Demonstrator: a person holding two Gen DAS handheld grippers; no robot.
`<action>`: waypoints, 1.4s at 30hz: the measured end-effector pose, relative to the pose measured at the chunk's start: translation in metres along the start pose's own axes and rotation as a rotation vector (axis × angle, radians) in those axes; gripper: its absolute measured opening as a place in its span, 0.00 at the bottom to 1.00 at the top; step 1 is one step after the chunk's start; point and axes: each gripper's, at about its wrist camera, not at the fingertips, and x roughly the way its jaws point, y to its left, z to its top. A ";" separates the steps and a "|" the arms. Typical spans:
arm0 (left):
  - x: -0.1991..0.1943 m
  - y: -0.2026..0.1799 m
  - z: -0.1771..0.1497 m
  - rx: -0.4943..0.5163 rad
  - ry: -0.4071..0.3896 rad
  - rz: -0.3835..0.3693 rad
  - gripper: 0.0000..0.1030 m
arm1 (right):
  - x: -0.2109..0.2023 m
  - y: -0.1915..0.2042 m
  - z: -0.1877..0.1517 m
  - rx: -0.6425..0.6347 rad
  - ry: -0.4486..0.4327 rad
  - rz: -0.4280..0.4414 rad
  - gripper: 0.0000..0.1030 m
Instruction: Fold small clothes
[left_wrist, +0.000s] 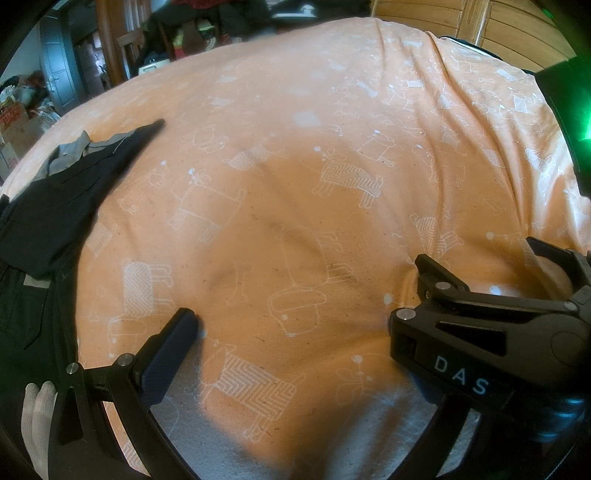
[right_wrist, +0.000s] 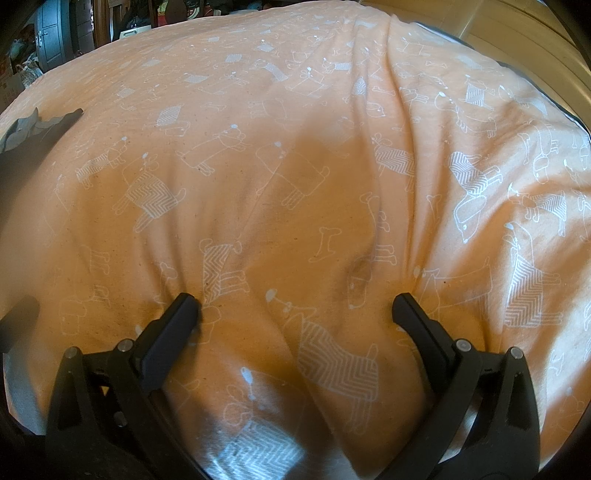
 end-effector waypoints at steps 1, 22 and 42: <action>0.000 0.000 0.000 0.000 0.000 0.000 1.00 | 0.000 0.000 0.000 0.000 0.000 0.000 1.00; 0.001 0.000 -0.001 -0.001 -0.001 0.003 1.00 | 0.000 0.000 0.000 0.008 -0.001 0.013 1.00; 0.000 0.001 -0.002 -0.001 -0.002 0.003 1.00 | 0.000 -0.001 0.000 -0.004 0.002 -0.007 1.00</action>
